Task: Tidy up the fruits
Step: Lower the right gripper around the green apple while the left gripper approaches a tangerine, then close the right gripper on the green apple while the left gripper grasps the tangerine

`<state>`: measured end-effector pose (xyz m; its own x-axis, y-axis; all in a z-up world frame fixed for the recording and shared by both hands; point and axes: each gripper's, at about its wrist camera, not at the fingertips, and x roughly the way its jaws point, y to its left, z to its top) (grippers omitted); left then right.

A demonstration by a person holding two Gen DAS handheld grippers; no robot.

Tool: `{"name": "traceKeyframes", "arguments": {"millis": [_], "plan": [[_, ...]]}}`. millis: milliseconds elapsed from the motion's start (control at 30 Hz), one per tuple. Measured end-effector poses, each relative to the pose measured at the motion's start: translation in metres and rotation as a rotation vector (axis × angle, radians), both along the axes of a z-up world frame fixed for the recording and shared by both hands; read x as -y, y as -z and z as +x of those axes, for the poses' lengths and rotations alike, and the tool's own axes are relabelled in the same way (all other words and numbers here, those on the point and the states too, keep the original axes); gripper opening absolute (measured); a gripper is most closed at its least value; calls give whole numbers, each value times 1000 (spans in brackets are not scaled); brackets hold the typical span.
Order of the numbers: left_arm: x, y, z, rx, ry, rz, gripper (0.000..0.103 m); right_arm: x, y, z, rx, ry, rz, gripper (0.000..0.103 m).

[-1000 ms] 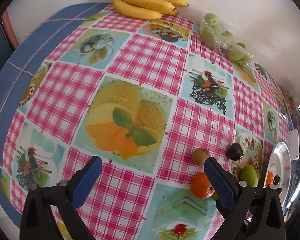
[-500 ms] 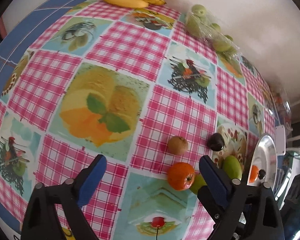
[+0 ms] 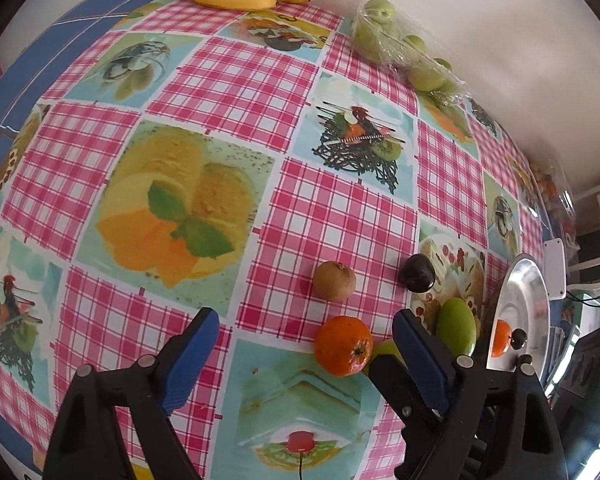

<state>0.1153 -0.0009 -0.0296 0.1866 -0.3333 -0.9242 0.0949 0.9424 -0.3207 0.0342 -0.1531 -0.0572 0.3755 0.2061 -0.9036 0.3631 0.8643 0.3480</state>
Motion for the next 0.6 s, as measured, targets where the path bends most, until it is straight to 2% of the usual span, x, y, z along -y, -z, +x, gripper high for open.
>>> {"name": "traceKeyframes", "arguments": {"millis": [33,200,367,600], "plan": [[1,0,0,0,3,0,88,0,0,0,0,1,3,78],[3,2,1,-11,9,-8,84,0,-1,0,2,-1,3,73],[4,6,2,-20,8,2,84,-1,0,1,2,-5,10,54],[6,7,2,-19,6,8,83,-1,1,2,0,-15,25,52]]}}
